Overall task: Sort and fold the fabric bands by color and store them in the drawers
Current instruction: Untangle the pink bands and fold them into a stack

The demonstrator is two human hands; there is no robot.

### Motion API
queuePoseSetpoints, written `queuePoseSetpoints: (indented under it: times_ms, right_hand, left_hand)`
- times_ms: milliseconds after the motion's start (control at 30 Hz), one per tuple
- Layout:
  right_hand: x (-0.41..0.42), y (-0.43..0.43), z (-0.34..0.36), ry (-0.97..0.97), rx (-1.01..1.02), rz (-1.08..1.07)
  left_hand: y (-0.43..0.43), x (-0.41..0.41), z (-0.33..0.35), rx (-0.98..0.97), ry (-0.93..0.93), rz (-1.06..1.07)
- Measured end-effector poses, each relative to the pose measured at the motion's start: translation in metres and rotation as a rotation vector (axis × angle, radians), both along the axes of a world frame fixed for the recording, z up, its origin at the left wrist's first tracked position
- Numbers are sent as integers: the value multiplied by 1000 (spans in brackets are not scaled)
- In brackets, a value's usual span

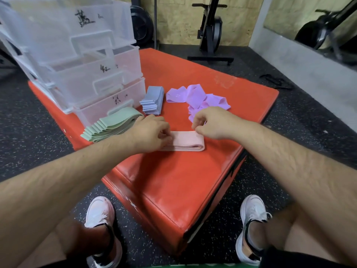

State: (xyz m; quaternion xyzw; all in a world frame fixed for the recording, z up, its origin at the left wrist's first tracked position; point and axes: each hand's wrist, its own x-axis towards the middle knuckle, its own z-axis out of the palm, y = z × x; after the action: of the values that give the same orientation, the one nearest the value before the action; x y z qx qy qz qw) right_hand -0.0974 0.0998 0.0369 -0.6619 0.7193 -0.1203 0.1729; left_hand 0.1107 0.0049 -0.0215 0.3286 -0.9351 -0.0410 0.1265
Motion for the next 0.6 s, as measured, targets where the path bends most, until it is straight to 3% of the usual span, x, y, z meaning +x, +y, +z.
queuePoseSetpoints:
  times_ms: [133,233,400,600]
  right_hand:
    - [-6,5,-18,1,108,-124]
    - [1,3,-29,-143,83,-98]
    - [-2,-7,-22,-375,-159,-21]
    - [-14,-36,-7,-487,-311,-5]
  left_hand:
    - [3,-11,4,14,-64,79]
    - [-3,-15,7,105,-120,89]
    - [-8,-21,21,636,128,-57]
    - [-27,-31,35,699,258,-39]
